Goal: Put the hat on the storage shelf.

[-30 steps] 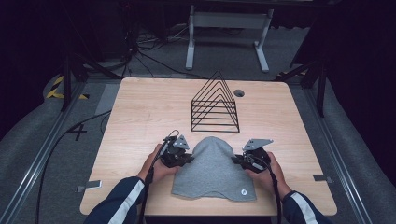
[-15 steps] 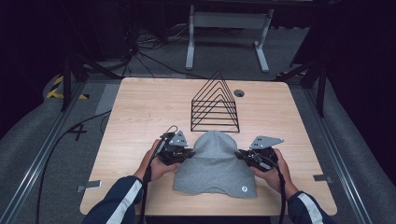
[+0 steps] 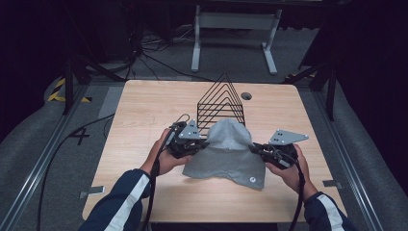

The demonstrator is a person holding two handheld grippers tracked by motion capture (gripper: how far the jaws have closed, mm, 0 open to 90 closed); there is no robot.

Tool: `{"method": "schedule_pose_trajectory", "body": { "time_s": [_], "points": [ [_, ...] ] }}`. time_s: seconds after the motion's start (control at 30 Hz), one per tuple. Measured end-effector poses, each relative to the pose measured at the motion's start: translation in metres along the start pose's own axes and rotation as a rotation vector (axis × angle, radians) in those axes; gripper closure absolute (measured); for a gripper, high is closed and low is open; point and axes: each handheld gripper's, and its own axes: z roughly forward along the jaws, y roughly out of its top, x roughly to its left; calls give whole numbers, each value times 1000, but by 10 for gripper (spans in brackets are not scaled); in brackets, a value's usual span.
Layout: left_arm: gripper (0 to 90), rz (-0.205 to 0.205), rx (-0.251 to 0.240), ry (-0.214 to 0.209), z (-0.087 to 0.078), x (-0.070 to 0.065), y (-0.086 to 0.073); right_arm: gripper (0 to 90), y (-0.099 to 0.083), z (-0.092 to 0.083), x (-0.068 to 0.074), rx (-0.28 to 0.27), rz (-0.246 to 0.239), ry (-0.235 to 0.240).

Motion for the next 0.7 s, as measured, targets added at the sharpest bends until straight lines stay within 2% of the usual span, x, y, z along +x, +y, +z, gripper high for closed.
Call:
{"method": "schedule_pose_trajectory", "body": {
  "time_s": [0.1, 0.43, 0.5, 0.67, 0.7],
  "points": [
    [854, 9, -9, 7, -2, 3, 8, 847, 7, -3, -3, -5, -11, -10],
    [854, 23, -71, 57, -16, 21, 41, 847, 51, -26, -24, -54, -57, -74],
    [855, 25, -80, 67, -19, 24, 46, 847, 54, -27, -24, -58, -64, -81],
    [855, 26, -125, 101, -37, 37, 68, 847, 82, -39, -30, -103, -81, -100],
    [855, 35, -128, 109, -40, 40, 72, 847, 92, -43, -33, -124, -80, -106]
  ]
}}
